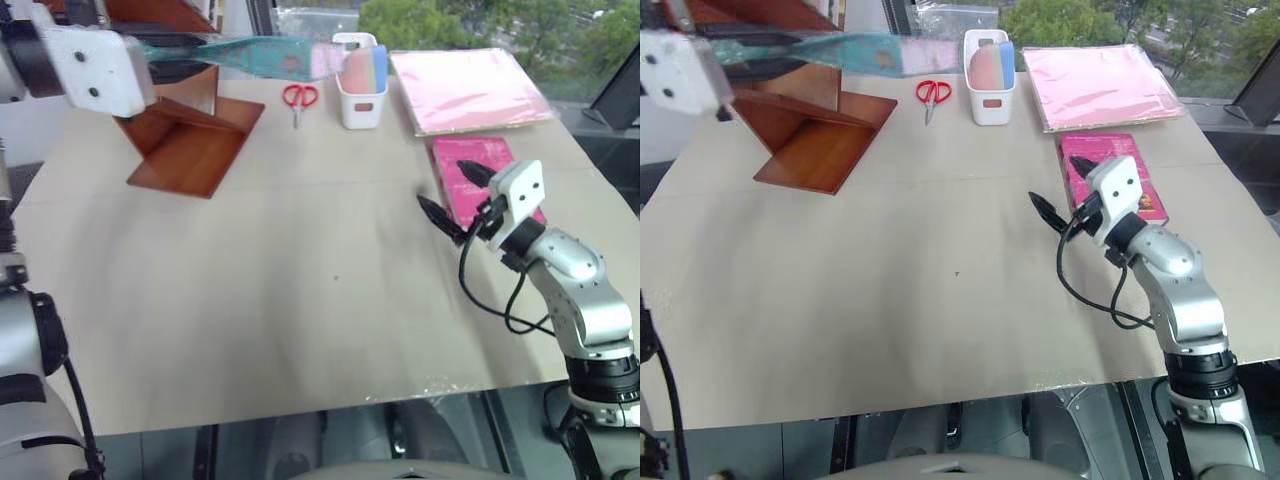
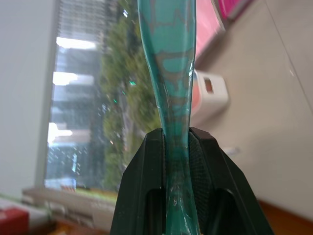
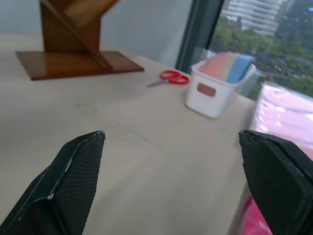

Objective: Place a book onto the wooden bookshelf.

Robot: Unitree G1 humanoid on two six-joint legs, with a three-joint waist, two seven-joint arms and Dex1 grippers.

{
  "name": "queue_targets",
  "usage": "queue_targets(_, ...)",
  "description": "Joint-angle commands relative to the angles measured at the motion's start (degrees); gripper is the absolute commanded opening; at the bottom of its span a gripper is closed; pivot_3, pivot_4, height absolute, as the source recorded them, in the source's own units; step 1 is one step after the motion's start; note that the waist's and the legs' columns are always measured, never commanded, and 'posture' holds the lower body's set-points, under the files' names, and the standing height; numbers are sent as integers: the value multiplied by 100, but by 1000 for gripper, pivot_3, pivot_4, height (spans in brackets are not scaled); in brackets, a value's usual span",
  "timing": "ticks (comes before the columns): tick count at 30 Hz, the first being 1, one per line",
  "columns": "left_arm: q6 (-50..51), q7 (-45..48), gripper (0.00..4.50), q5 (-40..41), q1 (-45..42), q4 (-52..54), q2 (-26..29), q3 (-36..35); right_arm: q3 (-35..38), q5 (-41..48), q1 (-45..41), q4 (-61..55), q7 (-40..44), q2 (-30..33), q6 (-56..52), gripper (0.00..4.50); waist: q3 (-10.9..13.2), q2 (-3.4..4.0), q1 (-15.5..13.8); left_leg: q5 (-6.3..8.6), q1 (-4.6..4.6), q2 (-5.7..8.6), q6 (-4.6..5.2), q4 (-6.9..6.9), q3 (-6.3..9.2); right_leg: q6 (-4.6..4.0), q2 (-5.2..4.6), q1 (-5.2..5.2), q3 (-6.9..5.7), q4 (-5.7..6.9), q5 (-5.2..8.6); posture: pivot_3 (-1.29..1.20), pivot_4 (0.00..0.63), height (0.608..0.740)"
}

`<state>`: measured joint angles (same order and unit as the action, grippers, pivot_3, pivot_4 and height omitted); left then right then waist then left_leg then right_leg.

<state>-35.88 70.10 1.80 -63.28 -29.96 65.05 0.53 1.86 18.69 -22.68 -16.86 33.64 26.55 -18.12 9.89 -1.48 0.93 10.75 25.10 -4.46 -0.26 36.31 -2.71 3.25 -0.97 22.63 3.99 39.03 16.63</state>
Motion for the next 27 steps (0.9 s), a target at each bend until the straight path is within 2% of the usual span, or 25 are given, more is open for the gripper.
queue_targets(1, -511, 104, 696, -80, -401, -776, 367, -141, 60, 261, -231, -275, 250, 10, 146, 4500, 0, -1, -16, 0, 2, 0, 0, 0, -1, 0, 0, 1, -1, -1, 0, 0, 150, 740)
queue_targets(6, -1029, 155, 696, -554, -1142, -2458, 350, 120, 86, 798, -838, -640, 462, 27, -155, 4500, 1, -2, -29, 0, 31, 0, 1, 10, 0, 1, -2, 23, -4, -1, -1, 0, 150, 740)
queue_targets(12, -1419, -271, 696, -1405, -2035, -3802, 81, 591, 29, 937, -1080, -823, 456, 81, -372, 4500, -1, -10, -80, 0, 83, 0, 1, 27, 12, 0, -4, 62, -19, 11, -1, 0, 150, 740)
queue_targets(16, -1408, -587, 696, -1939, -2428, -4199, 3, 899, 75, 974, -1086, -883, 391, 69, -423, 4500, 0, -11, -43, 0, 88, 0, 1, 28, 9, 0, -3, 71, -16, 14, -1, 0, 150, 740)
queue_targets(21, -1250, -1554, 696, -2810, -2682, -4427, 14, 1408, 31, 962, -983, -1041, 256, 33, -452, 4500, 1, -11, -1, -1, 90, 0, 1, 27, 1, 0, -3, 86, -7, 34, -1, 0, 150, 740)
queue_targets(25, -1074, -1951, 696, -3114, -2702, -4546, 46, 1566, 48, 981, -895, -1157, 156, 30, -517, 4500, 0, -11, -2, -1, 93, -1, 0, 28, -1, 0, -2, 98, -3, 51, 0, 0, 150, 740)
queue_targets(27, -1062, -2036, 1304, -3154, -2718, -4560, 65, 1568, 58, 986, -857, -1183, 133, 40, -539, 4500, 1, -12, -10, -1, 93, -1, 0, 33, -2, 0, -2, 98, -3, 56, 0, 0, 150, 740)
